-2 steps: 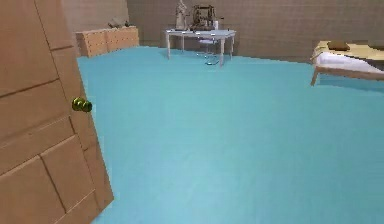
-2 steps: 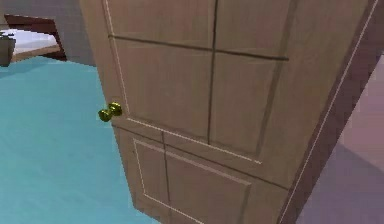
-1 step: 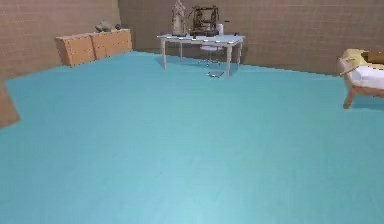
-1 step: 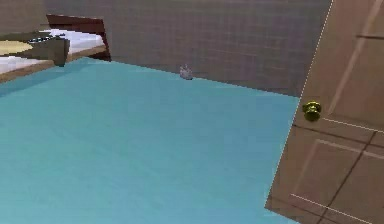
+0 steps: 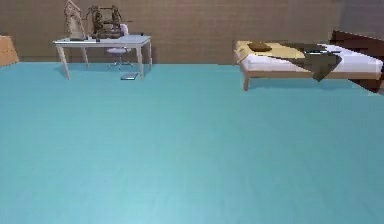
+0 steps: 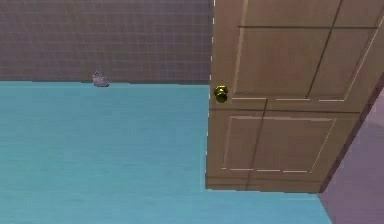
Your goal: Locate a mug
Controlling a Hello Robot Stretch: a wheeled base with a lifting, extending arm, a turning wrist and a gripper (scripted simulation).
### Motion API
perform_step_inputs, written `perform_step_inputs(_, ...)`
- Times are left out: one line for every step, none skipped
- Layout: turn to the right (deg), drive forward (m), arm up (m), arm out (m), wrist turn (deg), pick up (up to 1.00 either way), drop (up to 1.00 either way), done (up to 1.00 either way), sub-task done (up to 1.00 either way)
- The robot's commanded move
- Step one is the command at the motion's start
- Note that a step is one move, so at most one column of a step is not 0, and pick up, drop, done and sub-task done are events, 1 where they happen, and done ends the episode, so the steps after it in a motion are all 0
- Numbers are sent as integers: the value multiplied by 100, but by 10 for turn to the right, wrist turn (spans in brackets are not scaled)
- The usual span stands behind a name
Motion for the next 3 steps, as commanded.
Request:
perform_step_inputs(0, 5, 0, 0, 0, 0, 0, 0, 0)
perform_step_inputs(-390, 0, 0, 0, 0, 0, 0, 0, 0)
perform_step_inputs(0, 100, 0, 0, 0, 0, 0, 0, 0)
